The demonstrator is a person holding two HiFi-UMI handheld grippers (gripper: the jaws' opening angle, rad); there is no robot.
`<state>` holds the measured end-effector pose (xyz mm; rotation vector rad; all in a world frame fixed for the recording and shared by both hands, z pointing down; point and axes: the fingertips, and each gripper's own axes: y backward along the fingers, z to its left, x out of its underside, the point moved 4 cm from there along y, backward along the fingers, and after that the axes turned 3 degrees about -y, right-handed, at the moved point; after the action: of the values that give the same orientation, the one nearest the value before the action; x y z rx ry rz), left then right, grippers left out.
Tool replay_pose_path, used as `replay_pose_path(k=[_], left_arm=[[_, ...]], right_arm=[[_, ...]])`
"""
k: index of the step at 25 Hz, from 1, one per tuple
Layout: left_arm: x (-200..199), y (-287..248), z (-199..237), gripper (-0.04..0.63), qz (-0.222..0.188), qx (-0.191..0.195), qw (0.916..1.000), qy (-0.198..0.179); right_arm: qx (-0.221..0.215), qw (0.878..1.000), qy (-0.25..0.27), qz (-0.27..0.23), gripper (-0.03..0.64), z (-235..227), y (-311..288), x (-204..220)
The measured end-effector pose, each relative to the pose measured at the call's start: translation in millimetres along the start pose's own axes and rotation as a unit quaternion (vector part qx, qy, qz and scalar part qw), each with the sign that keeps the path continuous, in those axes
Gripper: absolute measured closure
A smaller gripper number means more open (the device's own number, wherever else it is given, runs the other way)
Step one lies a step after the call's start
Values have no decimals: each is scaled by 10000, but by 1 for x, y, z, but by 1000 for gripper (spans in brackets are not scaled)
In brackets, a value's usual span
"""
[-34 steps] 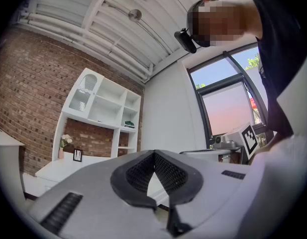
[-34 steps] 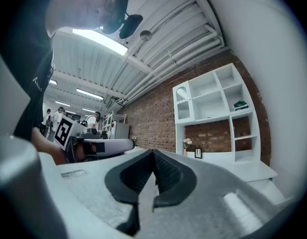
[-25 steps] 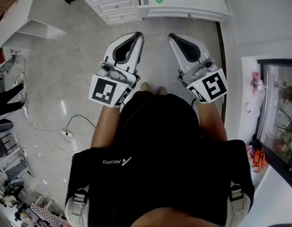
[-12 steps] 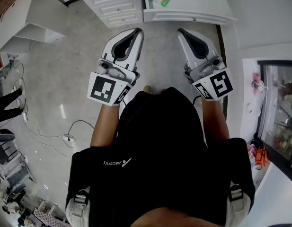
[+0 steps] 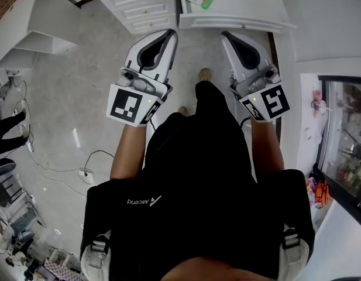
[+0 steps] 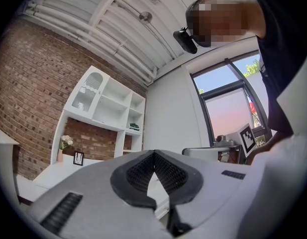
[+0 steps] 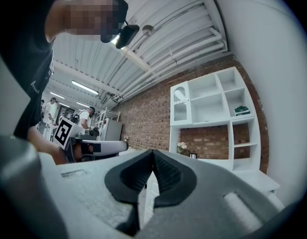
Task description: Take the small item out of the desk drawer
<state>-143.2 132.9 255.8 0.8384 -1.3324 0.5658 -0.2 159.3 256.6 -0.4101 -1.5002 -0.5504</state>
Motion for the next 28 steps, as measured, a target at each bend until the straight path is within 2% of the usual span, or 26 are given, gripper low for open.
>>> replay_pose_path(k=[6, 14, 28], left_arm=[[10, -25, 21, 597, 65, -46, 10000, -31], [25, -81, 51, 597, 108, -131, 9998, -93], [60, -176, 117, 597, 410, -646, 9970, -137]], right_arm=[[-44, 9999, 36, 98, 614, -28, -22, 13], [-153, 9993, 215, 254, 614, -88, -56, 26], [-524, 9960, 275, 667, 614, -196, -127, 60]])
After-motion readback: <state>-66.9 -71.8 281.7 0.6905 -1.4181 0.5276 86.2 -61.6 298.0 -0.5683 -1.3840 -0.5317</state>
